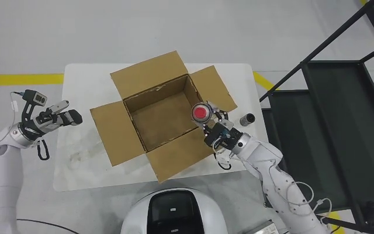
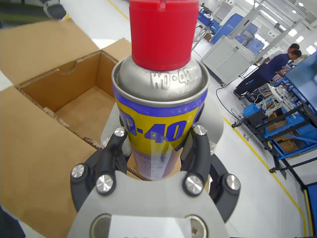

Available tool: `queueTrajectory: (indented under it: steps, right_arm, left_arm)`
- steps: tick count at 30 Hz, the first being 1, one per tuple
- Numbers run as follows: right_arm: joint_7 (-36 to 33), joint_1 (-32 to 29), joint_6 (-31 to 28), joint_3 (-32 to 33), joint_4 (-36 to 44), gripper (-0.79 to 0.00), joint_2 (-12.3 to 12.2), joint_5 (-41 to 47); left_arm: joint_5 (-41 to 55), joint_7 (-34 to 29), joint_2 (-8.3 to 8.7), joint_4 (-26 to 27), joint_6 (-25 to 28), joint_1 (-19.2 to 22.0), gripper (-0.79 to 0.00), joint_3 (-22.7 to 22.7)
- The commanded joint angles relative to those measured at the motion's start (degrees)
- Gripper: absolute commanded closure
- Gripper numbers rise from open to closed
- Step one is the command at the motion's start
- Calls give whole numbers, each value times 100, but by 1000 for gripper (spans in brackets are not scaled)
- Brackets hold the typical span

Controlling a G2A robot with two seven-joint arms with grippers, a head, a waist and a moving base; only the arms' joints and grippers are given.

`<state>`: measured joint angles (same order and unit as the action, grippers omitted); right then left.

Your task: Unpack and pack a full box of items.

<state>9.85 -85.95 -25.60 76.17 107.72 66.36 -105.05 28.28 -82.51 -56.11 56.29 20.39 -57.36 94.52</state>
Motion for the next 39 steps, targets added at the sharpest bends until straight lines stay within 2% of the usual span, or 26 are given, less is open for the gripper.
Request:
queueTrajectory:
  steps: [1,6,11,19,20,21,22,23,24,33,39]
  right_arm:
    - [-327,317,-539,-127,-1,0,-23,-433]
    - [-698,1448,-1590,-743,-486,0,1,-994]
    - [-818,2193,-1953,-1306,-1072,0,76,-1265]
    - [-1219,2823,-2469,-1791,-1754,-15,183,-1159]
    - [-1285,2883,-2544,-1842,-1772,-117,190,-1191]
    - [-1306,2912,-2562,-1868,-1812,-252,199,-1144]
    - [-1341,2943,-2619,-1903,-1846,-339,207,-1114]
    - [-1399,2982,-2699,-1945,-1862,-665,210,-1144]
    - [-1412,3003,-2739,-1961,-1882,-785,213,-1114]
    - [-1586,3051,-2919,-2028,-1851,-785,216,-955]
    - [-1606,2949,-2883,-1801,-1658,-785,171,-718]
  left_arm:
    - [0,0,0,0,0,0,-785,0]
    - [0,0,0,0,0,0,-785,0]
    - [0,0,0,0,0,0,-785,0]
    - [0,0,0,0,0,0,-785,0]
    - [0,0,0,0,0,0,-785,0]
    - [0,0,0,0,0,0,-785,0]
    - [0,0,0,0,0,0,-785,0]
    - [0,0,0,0,0,0,-785,0]
    - [0,0,0,0,0,0,-785,0]
    - [0,0,0,0,0,0,-785,0]
    - [0,0,0,0,0,0,-785,0]
